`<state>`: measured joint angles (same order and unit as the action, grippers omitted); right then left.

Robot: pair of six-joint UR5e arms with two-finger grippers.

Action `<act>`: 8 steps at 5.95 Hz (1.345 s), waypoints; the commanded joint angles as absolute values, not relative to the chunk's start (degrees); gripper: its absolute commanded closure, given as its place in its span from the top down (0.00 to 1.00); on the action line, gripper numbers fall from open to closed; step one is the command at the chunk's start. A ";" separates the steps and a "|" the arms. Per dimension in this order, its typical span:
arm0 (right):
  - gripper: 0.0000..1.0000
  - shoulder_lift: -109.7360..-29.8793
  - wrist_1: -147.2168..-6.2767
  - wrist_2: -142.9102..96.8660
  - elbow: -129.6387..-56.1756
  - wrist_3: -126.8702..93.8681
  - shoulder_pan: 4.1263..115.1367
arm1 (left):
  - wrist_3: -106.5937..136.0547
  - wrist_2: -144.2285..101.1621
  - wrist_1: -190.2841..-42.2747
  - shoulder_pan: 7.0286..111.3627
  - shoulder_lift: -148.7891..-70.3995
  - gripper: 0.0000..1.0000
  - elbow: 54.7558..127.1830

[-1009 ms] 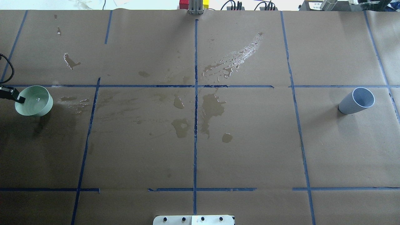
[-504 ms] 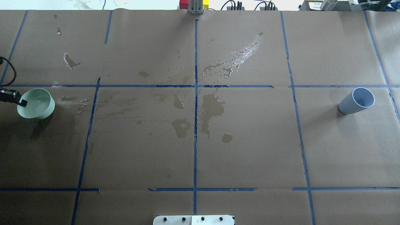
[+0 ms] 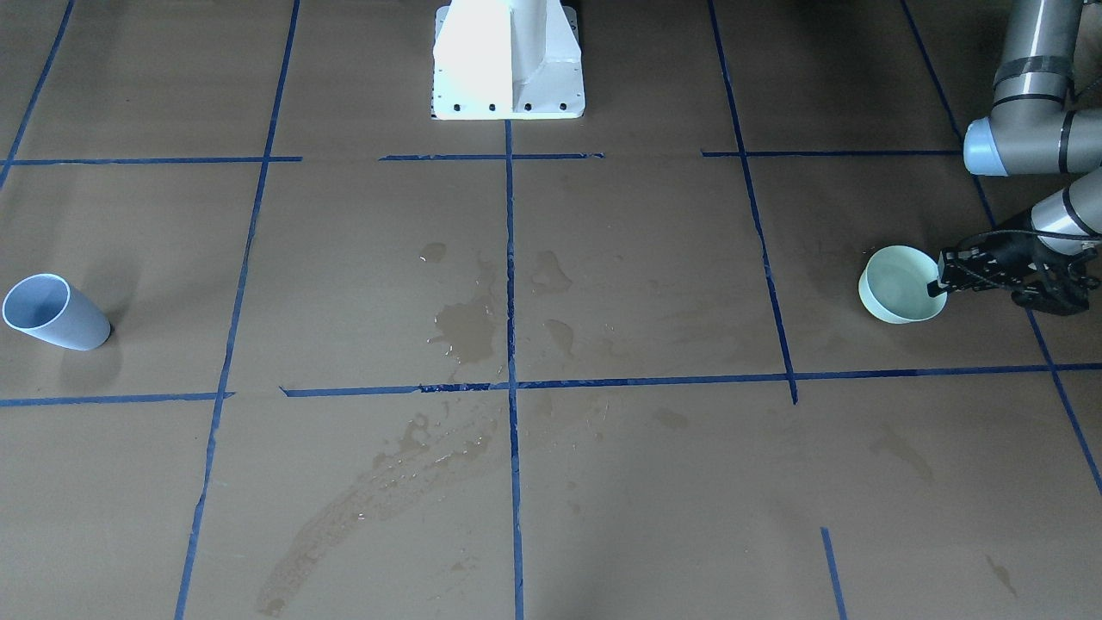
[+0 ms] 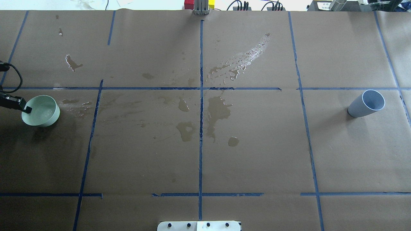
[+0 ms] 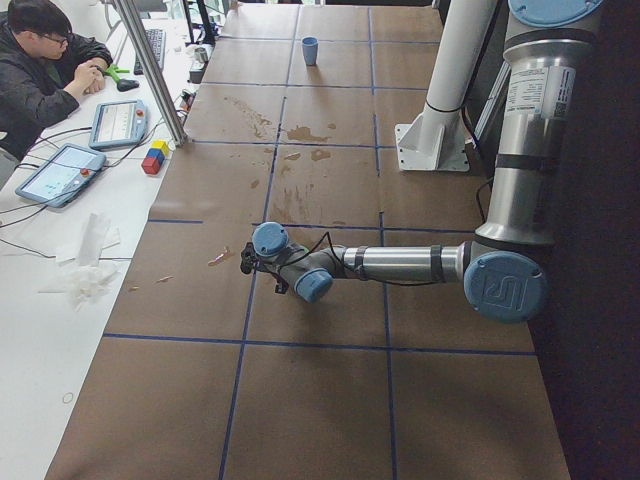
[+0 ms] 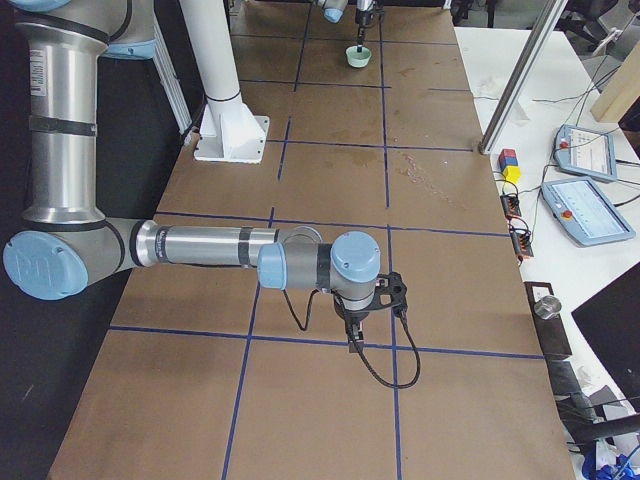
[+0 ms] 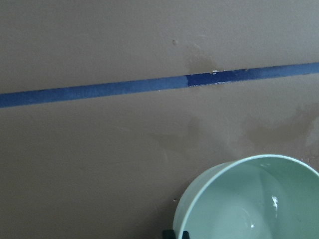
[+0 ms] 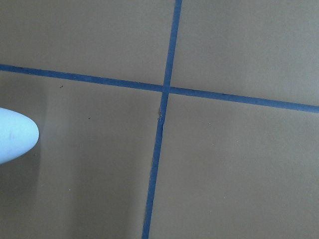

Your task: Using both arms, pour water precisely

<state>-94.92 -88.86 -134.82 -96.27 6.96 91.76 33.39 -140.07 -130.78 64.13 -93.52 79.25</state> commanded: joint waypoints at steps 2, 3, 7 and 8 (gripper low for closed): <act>1.00 -94.92 -88.86 -134.91 -96.33 7.12 91.76 | 33.05 -140.01 -130.69 64.07 -93.69 0.77 79.54; 1.00 -94.92 -88.86 -134.83 -96.33 7.03 91.76 | 32.96 -139.31 -130.61 64.16 -93.95 1.00 80.85; 1.00 -94.92 -88.86 -134.74 -96.24 7.03 91.49 | 16.01 -136.23 -118.30 71.76 -94.13 1.00 85.06; 1.00 -94.92 -88.86 -134.74 -96.24 7.03 91.49 | 6.08 -136.23 -107.69 76.68 -94.13 1.00 88.38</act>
<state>-94.90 -88.86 -134.76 -96.27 7.04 91.50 15.36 -136.26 -116.88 72.15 -94.13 85.64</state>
